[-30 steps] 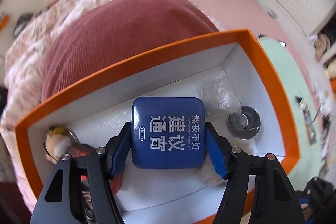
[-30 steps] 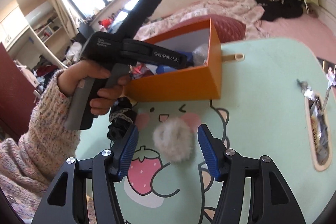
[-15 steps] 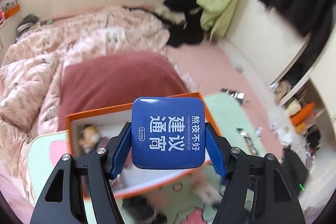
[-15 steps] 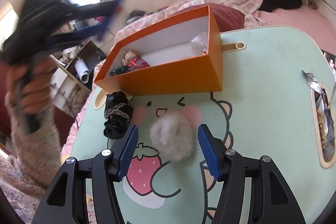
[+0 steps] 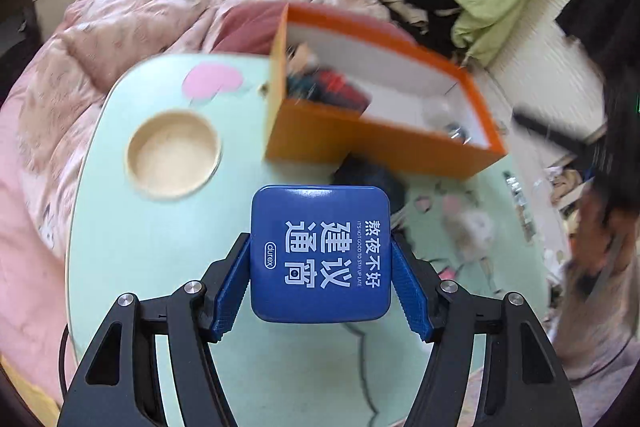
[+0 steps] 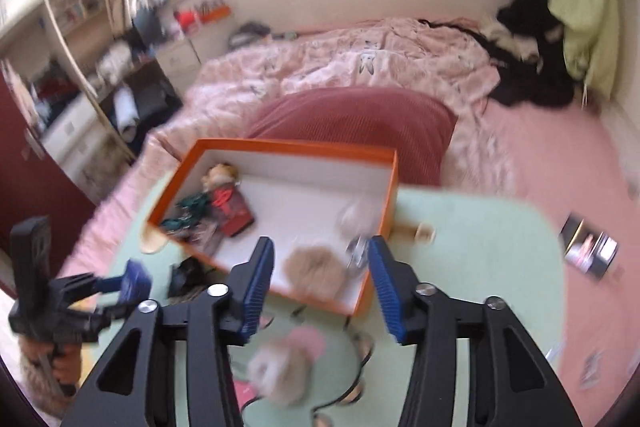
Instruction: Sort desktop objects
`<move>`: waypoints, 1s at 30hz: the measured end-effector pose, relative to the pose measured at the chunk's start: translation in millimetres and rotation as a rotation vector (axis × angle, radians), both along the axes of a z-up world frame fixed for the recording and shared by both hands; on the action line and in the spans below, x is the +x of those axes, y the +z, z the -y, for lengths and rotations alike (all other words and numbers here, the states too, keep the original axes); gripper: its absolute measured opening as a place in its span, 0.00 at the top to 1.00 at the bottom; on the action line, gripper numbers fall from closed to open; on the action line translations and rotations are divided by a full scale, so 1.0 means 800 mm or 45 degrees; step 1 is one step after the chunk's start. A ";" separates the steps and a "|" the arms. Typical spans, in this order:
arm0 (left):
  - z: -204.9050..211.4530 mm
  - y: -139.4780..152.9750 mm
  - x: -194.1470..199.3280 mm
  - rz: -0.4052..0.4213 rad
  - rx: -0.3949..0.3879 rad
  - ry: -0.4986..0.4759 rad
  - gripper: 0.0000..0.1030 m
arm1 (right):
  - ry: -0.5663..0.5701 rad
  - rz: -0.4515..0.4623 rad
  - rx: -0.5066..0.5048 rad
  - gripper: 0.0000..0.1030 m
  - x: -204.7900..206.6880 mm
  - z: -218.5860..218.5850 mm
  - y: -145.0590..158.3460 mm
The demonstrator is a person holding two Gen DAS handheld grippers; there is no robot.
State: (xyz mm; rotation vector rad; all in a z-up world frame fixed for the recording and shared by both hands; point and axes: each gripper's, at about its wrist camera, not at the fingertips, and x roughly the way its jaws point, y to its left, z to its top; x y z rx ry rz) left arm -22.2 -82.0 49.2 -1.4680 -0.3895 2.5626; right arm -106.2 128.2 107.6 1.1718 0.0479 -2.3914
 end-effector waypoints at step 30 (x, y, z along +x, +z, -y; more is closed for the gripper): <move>0.007 -0.004 0.009 -0.157 0.150 0.110 0.21 | 0.030 -0.079 0.011 0.75 -0.045 0.059 -0.001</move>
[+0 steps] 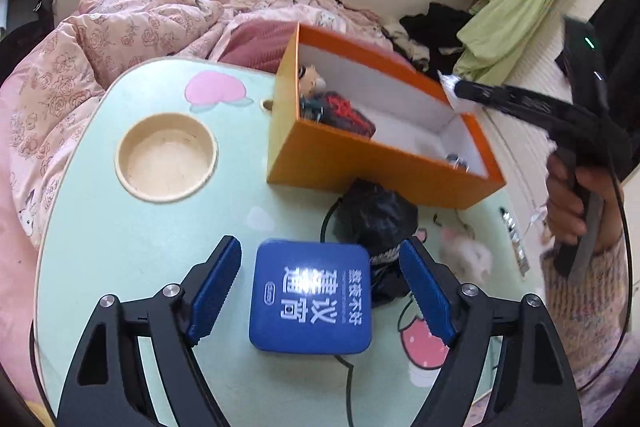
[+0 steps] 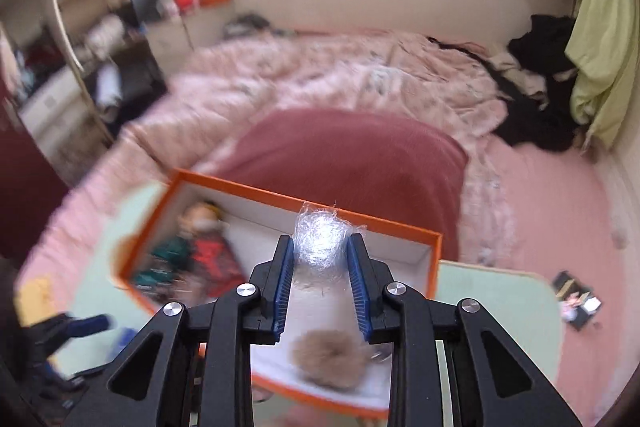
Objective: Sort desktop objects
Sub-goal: 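Grasp the clear bubble wrap with the right tool and place it on the table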
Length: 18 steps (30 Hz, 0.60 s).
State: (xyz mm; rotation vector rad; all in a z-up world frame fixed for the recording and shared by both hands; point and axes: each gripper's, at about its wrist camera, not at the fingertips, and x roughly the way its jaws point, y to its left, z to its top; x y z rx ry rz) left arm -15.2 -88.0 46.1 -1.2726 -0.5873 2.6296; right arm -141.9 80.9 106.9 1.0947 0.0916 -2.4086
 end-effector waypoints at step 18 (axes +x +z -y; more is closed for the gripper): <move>-0.088 0.079 -0.113 -0.020 0.012 -0.292 0.21 | -0.034 0.317 -0.354 0.74 0.130 -0.115 -0.114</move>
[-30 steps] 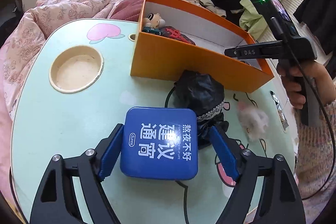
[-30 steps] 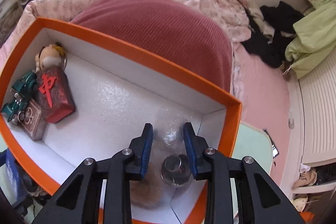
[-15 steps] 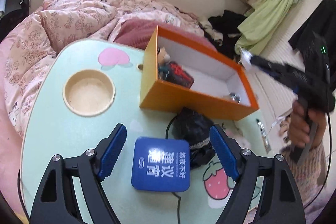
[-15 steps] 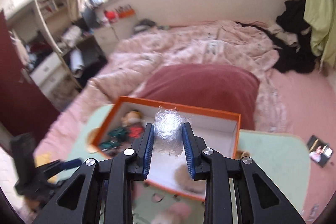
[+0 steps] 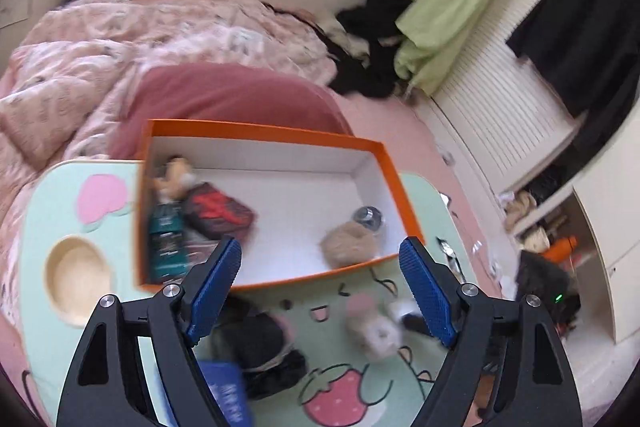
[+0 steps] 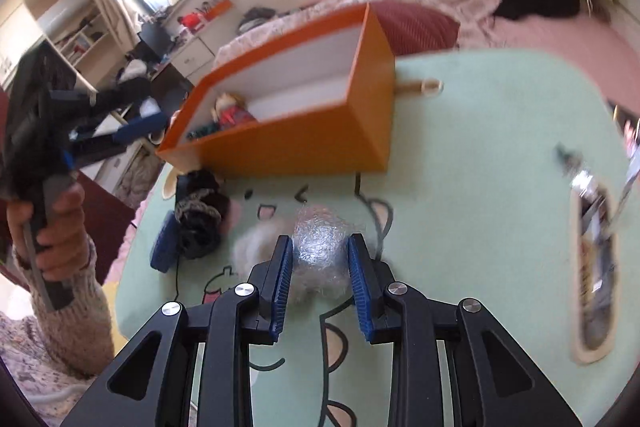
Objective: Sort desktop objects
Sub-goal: 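Grasp the clear bubble wrap with the right tool and place it on the table, then grasp the beige fluffy ball in the box with the left tool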
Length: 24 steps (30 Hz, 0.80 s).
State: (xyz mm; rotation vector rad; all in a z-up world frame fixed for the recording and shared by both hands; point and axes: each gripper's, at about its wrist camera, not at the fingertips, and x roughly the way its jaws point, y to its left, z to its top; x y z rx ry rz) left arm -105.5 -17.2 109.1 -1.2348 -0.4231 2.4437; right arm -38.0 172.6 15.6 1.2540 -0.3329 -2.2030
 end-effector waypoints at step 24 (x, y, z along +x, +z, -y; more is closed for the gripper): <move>-0.110 -0.089 -0.112 0.479 -0.241 -0.272 0.62 | -0.138 -0.035 -0.191 0.34 0.007 -0.012 -0.007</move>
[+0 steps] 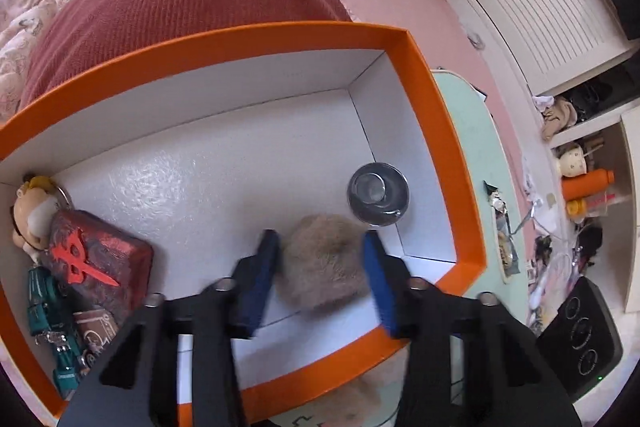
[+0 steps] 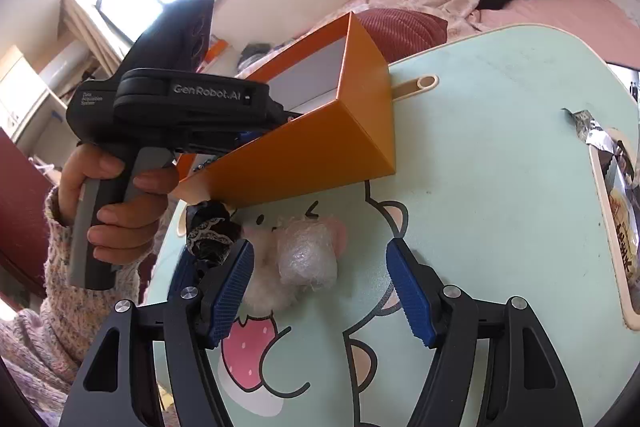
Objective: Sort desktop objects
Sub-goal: 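Grasp the beige fluffy ball in the box with the left tool, then lift the beige fluffy ball out and release it on the table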
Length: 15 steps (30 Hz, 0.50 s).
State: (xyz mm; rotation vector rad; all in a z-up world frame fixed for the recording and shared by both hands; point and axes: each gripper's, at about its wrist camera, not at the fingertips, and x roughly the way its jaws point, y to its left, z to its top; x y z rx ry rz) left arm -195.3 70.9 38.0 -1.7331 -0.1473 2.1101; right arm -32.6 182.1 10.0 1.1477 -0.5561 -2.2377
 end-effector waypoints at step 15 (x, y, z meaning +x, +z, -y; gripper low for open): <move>0.070 0.098 0.036 -0.313 0.283 0.097 0.79 | -0.012 -0.015 0.036 0.34 -0.002 -0.001 0.005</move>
